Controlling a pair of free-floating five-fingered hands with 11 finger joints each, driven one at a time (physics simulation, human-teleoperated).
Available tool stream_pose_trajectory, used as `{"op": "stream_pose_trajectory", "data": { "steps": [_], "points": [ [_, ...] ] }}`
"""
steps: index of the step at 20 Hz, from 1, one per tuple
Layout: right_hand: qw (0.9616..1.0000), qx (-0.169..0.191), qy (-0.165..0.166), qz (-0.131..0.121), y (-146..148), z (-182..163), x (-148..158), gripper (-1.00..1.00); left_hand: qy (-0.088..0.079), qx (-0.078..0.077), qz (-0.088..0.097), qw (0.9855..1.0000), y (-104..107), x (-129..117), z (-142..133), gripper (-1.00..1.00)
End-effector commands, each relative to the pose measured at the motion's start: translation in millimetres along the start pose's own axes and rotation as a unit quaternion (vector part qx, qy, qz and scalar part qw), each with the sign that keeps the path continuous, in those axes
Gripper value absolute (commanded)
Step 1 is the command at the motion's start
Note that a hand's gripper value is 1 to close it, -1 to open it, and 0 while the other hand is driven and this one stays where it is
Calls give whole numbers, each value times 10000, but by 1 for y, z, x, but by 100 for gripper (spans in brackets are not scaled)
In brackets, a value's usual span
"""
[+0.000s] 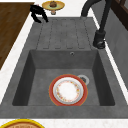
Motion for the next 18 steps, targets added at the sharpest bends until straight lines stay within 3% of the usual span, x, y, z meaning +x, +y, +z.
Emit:
{"op": "stream_pose_trajectory", "data": {
  "steps": [1, 3, 7, 15, 18],
  "points": [
    [9998, 17, -24, -171, 0, -1, -9, -100, 0, 0, 0, 10000, 0, 0, 0, 0],
    [9983, -132, 127, -557, -2, -1, -4, -100, 0, 0, 0, 10000, 0, 0, 0, 0],
    [9976, -170, 141, -655, -2, -1, -3, -100, 0, 0, 0, 10000, 0, 0, 0, 0],
    [9974, -357, -1, -634, -12, 9, -4, -100, 0, 0, 0, 10000, 0, 0, 0, 0],
    [9981, -359, -43, -503, -21, 17, -11, -100, 0, 0, 0, 10000, 0, 0, 0, 0]
  ]
}}
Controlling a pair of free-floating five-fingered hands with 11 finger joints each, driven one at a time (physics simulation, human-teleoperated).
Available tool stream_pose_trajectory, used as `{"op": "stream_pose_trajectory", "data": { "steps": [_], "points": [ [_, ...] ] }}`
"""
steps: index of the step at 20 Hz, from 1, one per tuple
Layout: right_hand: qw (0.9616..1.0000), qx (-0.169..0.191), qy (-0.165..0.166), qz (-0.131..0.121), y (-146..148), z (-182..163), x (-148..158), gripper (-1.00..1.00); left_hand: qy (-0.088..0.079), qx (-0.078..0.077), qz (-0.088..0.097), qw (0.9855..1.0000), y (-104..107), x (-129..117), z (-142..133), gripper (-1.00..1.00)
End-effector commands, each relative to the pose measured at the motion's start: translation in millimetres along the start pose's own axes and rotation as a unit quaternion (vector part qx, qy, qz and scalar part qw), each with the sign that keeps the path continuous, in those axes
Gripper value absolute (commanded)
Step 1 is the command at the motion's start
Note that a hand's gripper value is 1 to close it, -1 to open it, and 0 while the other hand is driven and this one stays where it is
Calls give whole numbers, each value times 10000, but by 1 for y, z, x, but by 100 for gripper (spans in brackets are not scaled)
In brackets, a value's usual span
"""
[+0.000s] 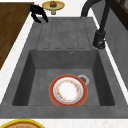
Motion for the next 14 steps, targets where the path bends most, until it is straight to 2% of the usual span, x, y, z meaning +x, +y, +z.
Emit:
{"op": "stream_pose_trajectory", "data": {
  "steps": [1, 8, 11, 14],
  "points": [
    [9988, -222, -36, -425, -11, 5, -7, -100, 0, 0, 0, 10000, 0, 0, 0, 0],
    [9984, -298, 90, -468, -16, 0, -28, -100, 0, 0, 0, 10000, 0, 0, 0, 0],
    [9972, -271, 250, -647, -14, -8, -23, -100, 0, 0, 0, 10000, 0, 0, 0, 0],
    [9964, -248, 485, -646, -11, -17, -24, -100, 0, 0, 0, 10000, 0, 0, 0, 0]
  ]
}}
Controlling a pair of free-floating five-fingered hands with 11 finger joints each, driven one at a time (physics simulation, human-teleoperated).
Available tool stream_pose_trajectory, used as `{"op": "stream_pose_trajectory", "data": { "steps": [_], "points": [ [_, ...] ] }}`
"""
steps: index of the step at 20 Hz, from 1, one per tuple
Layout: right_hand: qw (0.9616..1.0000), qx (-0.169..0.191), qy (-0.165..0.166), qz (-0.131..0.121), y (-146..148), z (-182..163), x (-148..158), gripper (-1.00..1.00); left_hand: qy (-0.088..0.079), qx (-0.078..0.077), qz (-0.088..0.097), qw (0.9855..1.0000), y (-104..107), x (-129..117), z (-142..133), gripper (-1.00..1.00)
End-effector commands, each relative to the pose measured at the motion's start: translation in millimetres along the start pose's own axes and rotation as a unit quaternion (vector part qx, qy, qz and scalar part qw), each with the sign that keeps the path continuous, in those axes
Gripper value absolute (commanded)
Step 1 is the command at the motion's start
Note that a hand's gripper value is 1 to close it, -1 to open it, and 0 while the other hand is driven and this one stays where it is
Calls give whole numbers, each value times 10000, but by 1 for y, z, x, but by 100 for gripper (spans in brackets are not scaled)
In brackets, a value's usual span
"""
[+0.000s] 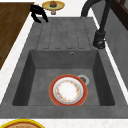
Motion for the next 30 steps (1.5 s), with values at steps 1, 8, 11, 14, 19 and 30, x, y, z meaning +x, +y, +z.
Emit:
{"op": "stream_pose_trajectory", "data": {
  "steps": [1, 8, 11, 14, 19, 30],
  "points": [
    [9981, 52, 280, -555, 5, -10, 1, -100, 0, 0, 0, 10000, 0, 0, 0, 0],
    [9963, 106, 643, -557, 16, -32, 3, -100, 0, 0, 0, 10000, 0, 0, 0, 0],
    [9955, 123, 752, -563, 21, -42, 4, -100, 0, 0, 0, 10000, 0, 0, 0, 0],
    [9951, 149, 772, -598, 27, -53, 5, -100, 0, 0, 0, 10000, 0, 0, 0, 0],
    [9937, 118, 926, -619, 35, -70, 7, -100, 0, 0, 0, 10000, 0, 0, 0, 0],
    [9904, -402, 1027, -830, 41, -71, 1, -100, 0, 0, 0, 10000, 0, 0, 0, 0]
  ]
}}
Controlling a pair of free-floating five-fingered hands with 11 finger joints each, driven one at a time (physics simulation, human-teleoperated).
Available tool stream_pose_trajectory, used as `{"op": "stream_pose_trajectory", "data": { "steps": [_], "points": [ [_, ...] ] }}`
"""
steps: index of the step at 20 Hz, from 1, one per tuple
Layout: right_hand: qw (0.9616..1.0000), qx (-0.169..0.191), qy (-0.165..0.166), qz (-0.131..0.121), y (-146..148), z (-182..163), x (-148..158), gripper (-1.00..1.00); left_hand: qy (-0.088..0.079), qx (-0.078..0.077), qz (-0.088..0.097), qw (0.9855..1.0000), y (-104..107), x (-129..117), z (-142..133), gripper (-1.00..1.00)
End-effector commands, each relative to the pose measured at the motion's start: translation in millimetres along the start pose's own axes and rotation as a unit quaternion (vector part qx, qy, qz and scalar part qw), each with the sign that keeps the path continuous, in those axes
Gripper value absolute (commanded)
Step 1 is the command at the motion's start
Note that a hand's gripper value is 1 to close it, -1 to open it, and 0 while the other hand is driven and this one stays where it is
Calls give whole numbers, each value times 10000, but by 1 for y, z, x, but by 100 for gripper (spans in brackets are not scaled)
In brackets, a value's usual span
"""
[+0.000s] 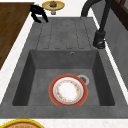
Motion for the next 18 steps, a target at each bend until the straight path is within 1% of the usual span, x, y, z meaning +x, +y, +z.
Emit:
{"op": "stream_pose_trajectory", "data": {
  "steps": [1, 3, 6, 9, 12, 13, 15, 17, 18],
  "points": [
    [9981, 175, 265, -536, 2, -6, 6, -100, 0, 0, 0, 10000, 0, 0, 0, 0],
    [9984, 54, 370, -427, -10, -4, 11, -100, 0, 0, 0, 10000, 0, 0, 0, 0],
    [9974, -108, 540, -471, -21, 3, 14, -100, 0, 0, 0, 10000, 0, 0, 0, 0],
    [9970, 8, 672, -384, -32, 3, 22, -100, 0, 0, 0, 10000, 0, 0, 0, 0],
    [9965, 86, 794, -253, -38, -9, 38, -100, 0, 0, 0, 10000, 0, 0, 0, 0],
    [9961, 46, 847, -248, -34, -13, 44, -100, 0, 0, 0, 10000, 0, 0, 0, 0],
    [9966, 100, 785, -234, -24, -25, 49, -100, 0, 0, 0, 10000, 0, 0, 0, 0],
    [9958, -42, 876, -264, -25, -38, 49, -100, 0, 0, 0, 10000, 0, 0, 0, 0],
    [9947, -115, 982, -282, -26, -46, 47, -100, 0, 0, 0, 10000, 0, 0, 0, 0]
  ]
}}
